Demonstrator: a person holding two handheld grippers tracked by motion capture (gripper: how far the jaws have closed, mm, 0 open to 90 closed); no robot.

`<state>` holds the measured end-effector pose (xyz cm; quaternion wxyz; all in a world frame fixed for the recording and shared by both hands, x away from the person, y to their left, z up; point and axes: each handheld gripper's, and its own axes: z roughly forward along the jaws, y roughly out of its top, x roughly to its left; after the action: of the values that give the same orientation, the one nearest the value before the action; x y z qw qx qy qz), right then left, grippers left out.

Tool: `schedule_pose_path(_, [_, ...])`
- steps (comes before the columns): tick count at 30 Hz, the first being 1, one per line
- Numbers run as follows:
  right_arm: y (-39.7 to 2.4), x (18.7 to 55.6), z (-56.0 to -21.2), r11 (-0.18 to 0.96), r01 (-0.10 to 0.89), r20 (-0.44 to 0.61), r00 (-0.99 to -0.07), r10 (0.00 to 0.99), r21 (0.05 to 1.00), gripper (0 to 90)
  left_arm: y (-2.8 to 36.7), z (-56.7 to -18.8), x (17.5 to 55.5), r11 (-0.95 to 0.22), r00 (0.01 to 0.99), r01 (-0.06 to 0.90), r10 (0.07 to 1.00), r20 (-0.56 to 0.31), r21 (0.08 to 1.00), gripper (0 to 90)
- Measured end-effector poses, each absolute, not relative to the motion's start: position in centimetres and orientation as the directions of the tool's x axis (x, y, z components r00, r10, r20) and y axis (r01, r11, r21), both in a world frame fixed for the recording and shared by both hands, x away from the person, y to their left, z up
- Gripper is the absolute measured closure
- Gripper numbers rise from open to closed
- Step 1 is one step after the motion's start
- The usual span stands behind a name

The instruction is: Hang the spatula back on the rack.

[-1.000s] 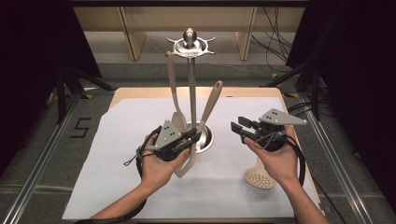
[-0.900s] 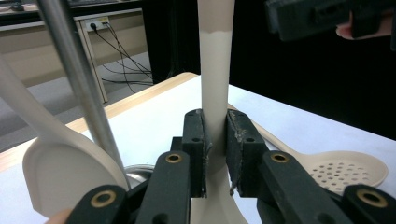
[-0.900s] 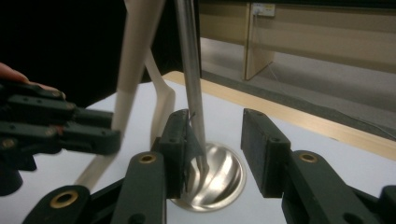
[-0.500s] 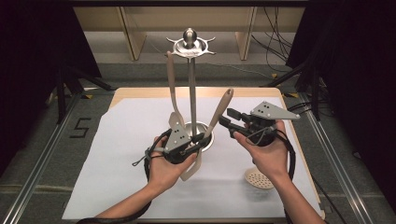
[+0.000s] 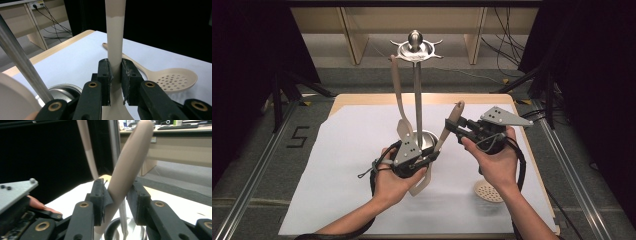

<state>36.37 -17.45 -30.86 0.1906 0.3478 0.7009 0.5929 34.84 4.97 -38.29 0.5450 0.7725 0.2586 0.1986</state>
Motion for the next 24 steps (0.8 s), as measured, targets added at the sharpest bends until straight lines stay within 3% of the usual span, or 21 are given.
schedule_pose_path(7, [-17.2, 35.8, -30.5, 0.021, 0.281, 0.199, -0.731, 0.653, 0.960, 74.4, 4.7, -38.1, 35.2, -0.312, 0.816, 0.167, 0.577, 0.047, 0.935, 76.5])
schedule_pose_path(15, [-17.5, 35.9, -30.2, 0.118, 0.224, 0.107, -0.782, 0.614, 0.967, 74.7, 5.2, -37.5, 35.6, -0.307, 0.862, 0.165, 0.507, 0.015, 0.937, 62.4])
schedule_pose_path(24, [-18.4, 35.7, -30.4, 0.157, 0.204, 0.087, -0.834, 0.544, 0.966, 74.7, 5.9, -36.2, 35.8, -0.259, 0.885, 0.166, 0.465, -0.028, 0.951, 57.9])
